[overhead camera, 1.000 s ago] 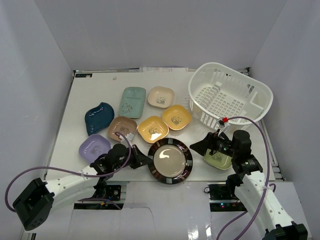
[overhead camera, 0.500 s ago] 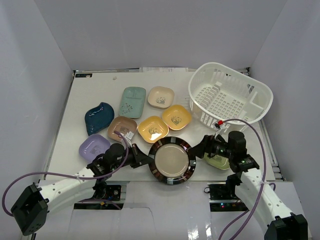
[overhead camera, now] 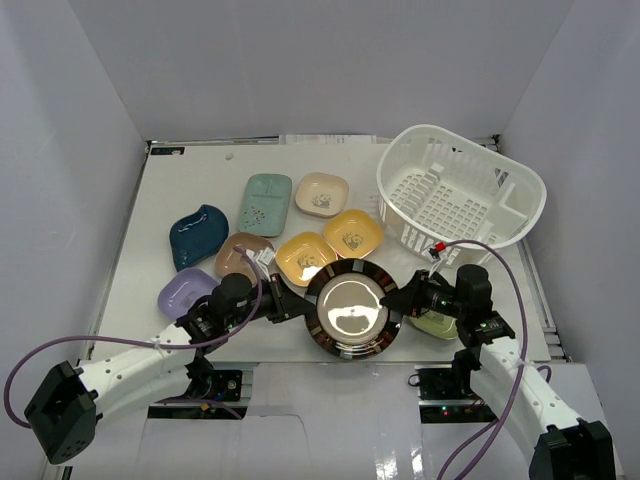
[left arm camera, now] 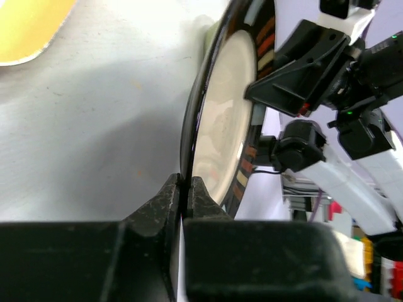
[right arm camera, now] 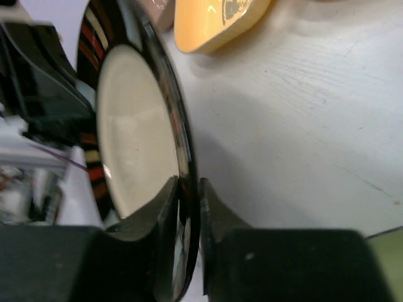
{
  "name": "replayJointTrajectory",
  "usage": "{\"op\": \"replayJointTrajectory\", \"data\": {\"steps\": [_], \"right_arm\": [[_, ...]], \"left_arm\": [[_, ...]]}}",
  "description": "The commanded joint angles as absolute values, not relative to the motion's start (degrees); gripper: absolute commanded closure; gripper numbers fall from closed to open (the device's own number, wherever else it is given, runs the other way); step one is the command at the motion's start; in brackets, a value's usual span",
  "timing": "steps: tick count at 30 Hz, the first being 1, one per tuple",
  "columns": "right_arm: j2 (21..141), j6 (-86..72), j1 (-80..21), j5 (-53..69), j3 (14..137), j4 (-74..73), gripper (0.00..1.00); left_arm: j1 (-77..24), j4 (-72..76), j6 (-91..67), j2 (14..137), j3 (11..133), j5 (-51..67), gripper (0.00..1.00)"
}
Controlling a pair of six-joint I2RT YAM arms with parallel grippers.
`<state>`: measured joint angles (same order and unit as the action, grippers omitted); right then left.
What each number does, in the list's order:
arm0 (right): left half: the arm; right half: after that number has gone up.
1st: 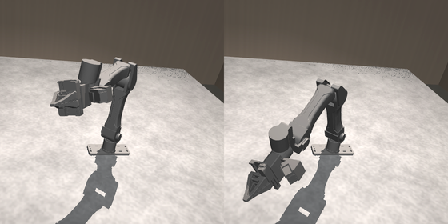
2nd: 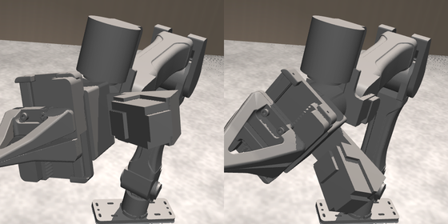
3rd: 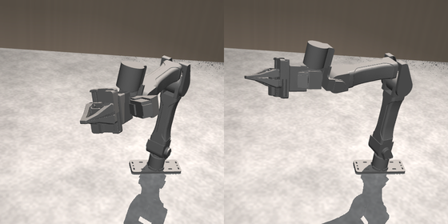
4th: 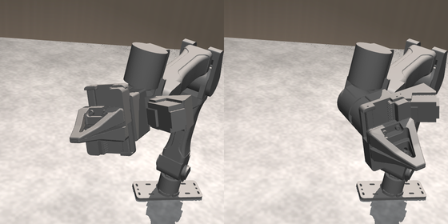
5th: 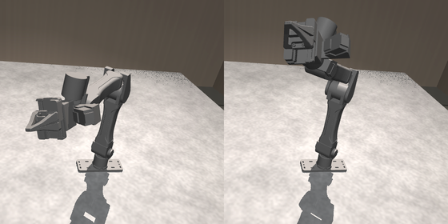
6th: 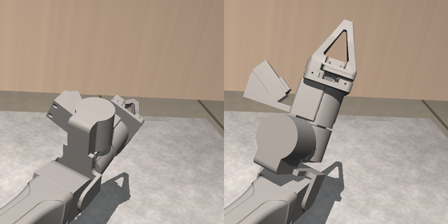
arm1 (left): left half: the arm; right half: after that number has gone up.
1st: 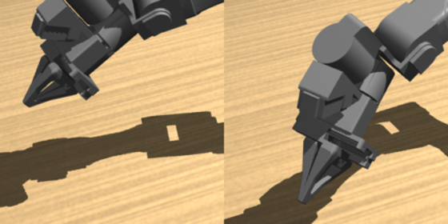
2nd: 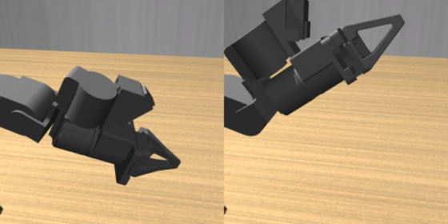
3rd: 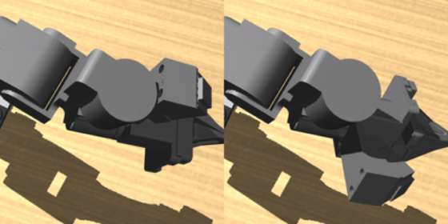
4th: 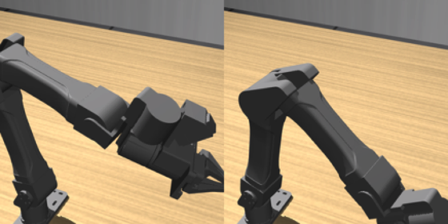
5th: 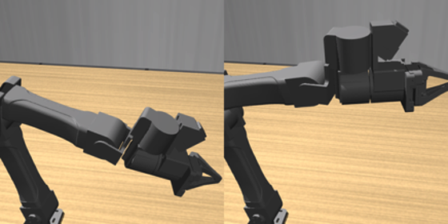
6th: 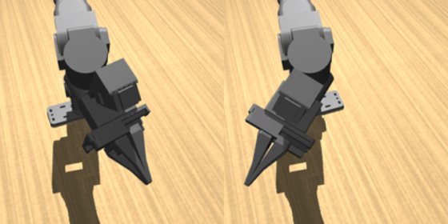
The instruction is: Place the plates into the plastic bin on the countertop
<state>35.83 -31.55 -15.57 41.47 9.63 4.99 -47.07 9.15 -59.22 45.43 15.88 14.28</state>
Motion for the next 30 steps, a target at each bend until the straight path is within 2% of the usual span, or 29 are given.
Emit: {"op": "replayJointTrajectory", "data": {"steps": [1, 2, 3, 5, 6, 9, 10, 13, 15, 21, 30], "right_arm": [[36.5, -36.7, -16.0, 47.0, 8.7, 12.8, 0.85], [36.3, -37.3, -16.1, 46.9, 9.0, 13.0, 0.91], [35.4, -37.7, -16.0, 46.7, 10.1, 12.9, 0.92], [34.5, -38.4, -16.0, 45.6, 12.1, 12.1, 0.92], [33.7, -38.6, -16.0, 44.9, 15.2, 11.5, 0.92], [33.6, -39.6, -16.0, 42.1, 20.6, 10.6, 0.92], [33.9, -40.0, -16.0, 39.8, 24.4, 10.6, 0.92], [36.5, -40.6, -15.9, 34.8, 31.4, 10.6, 0.92], [38.8, -40.3, -15.8, 32.1, 34.9, 10.5, 0.92], [46.8, -37.4, -11.3, 22.2, 49.3, 10.2, 0.92], [57.8, -35.4, 4.3, 11.4, 57.2, 7.7, 0.92]], "left_arm": [[-47.2, 15.0, -58.2, 43.7, 22.8, 15.5, 0.84], [-47.2, 12.5, -57.2, 43.6, 23.7, 14.4, 0.79], [-47.2, 10.7, -54.8, 43.5, 24.9, 13.8, 0.64], [-47.2, 3.1, -51.4, 43.5, 29.3, 10.2, 0.5], [-47.2, 0.6, -47.5, 43.4, 31.0, 8.6, 0.36], [-47.2, -11.9, -40.2, 43.2, 38.0, 0.4, 0.24], [-47.2, -16.0, -38.7, 42.5, 39.4, -2.7, 0.17], [-47.2, -21.3, -34.4, 40.3, 43.2, -10.1, 0.07], [-47.2, -23.1, -33.0, 38.9, 44.5, -14.3, 0.02], [-47.2, -26.3, -30.8, 35.1, 41.2, -18.3, 0.02], [-47.2, -25.0, -30.7, 31.4, 40.3, -11.7, 0.02]]}}
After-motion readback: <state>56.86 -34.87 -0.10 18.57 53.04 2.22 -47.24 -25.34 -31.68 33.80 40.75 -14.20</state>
